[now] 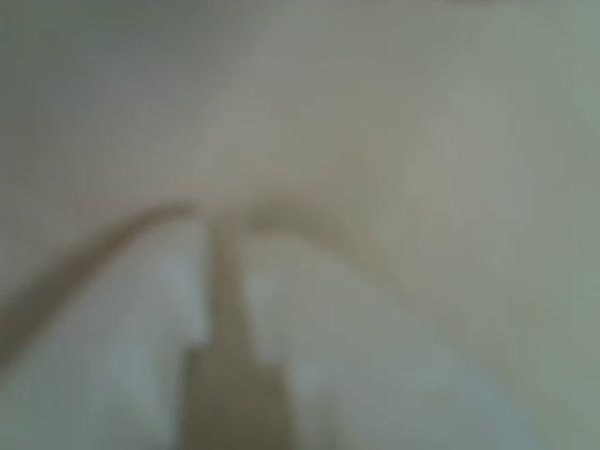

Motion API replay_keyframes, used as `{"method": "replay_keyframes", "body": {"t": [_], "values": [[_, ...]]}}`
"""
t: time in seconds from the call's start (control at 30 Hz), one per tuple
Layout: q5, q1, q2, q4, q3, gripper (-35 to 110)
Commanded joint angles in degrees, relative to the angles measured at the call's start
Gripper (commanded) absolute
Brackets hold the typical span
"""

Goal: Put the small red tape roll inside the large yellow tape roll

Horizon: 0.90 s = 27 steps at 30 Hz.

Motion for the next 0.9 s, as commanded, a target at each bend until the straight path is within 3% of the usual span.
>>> {"method": "replay_keyframes", "body": {"t": [0.0,0.3,0.87], "values": [[-2.81,2.11,8.17,8.44,-8.44,0],[-4.31,3.34,7.47,20.92,-14.85,0],[-8.53,-0.88,15.21,24.87,-14.85,0]]}}
